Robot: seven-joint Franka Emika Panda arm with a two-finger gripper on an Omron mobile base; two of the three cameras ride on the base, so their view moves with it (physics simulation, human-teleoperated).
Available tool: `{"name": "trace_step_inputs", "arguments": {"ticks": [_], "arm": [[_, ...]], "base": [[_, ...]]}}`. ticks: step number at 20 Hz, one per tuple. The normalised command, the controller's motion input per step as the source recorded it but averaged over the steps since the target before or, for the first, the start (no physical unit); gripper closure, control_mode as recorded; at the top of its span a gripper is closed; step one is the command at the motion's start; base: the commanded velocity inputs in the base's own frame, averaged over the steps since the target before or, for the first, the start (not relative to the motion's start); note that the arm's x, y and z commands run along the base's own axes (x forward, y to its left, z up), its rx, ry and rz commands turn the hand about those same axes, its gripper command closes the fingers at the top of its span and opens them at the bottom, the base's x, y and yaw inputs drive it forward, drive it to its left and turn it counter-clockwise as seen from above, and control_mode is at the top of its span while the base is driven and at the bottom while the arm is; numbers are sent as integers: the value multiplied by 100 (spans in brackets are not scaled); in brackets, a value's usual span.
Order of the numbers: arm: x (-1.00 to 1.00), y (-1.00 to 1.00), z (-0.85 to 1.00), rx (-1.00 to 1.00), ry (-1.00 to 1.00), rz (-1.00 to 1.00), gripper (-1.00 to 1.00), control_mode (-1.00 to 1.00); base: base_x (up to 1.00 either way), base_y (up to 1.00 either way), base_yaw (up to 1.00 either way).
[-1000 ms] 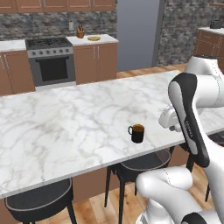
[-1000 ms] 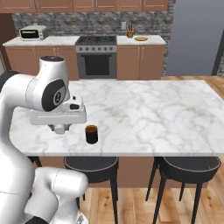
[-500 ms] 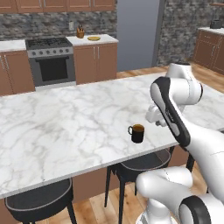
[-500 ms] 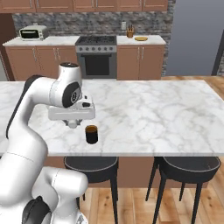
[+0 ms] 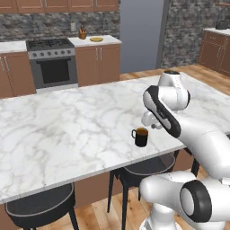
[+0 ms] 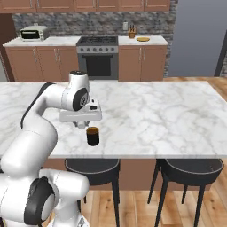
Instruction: Pick up the marshmallow and place it in the cup of hot chocolate on the dining counter.
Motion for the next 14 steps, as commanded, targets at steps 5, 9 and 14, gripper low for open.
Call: {"name": "trace_step_inputs", "arguments": {"ticks": [5,9,14], "arm": [[58,0,-27,0,0,0,100,-100],[57,0,-35,0,0,0,100,-100],[49,0,-38,-1,0,0,100,-100]], "base": [[0,0,0],[0,0,0],[0,0,0]]}}
